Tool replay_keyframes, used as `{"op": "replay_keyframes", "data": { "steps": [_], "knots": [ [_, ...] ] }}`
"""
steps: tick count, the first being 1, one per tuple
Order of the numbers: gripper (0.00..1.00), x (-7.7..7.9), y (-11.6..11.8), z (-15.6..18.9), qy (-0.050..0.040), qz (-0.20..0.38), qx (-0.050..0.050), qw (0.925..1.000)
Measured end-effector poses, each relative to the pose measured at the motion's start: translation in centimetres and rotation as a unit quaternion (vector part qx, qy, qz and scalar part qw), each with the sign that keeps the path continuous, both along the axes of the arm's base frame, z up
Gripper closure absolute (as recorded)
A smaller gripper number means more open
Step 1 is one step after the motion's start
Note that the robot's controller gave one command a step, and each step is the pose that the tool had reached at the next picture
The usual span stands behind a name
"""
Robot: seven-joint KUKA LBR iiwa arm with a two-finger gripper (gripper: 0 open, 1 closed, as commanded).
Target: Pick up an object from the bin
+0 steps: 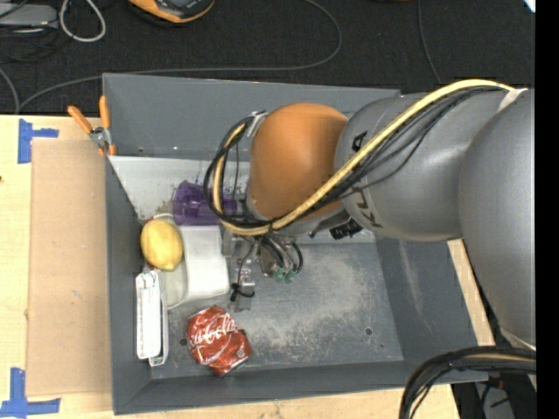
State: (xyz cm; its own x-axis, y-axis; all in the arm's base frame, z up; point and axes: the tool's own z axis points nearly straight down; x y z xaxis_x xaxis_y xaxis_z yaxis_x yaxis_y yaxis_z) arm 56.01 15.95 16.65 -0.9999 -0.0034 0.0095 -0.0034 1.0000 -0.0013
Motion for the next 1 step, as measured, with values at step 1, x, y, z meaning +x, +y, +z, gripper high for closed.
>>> {"op": "replay_keyframes", "data": {
  "steps": [1],
  "knots": [
    [0.0,0.14,-0.13,0.46,-0.0033,-0.003,0.0,1.0]
  ]
}}
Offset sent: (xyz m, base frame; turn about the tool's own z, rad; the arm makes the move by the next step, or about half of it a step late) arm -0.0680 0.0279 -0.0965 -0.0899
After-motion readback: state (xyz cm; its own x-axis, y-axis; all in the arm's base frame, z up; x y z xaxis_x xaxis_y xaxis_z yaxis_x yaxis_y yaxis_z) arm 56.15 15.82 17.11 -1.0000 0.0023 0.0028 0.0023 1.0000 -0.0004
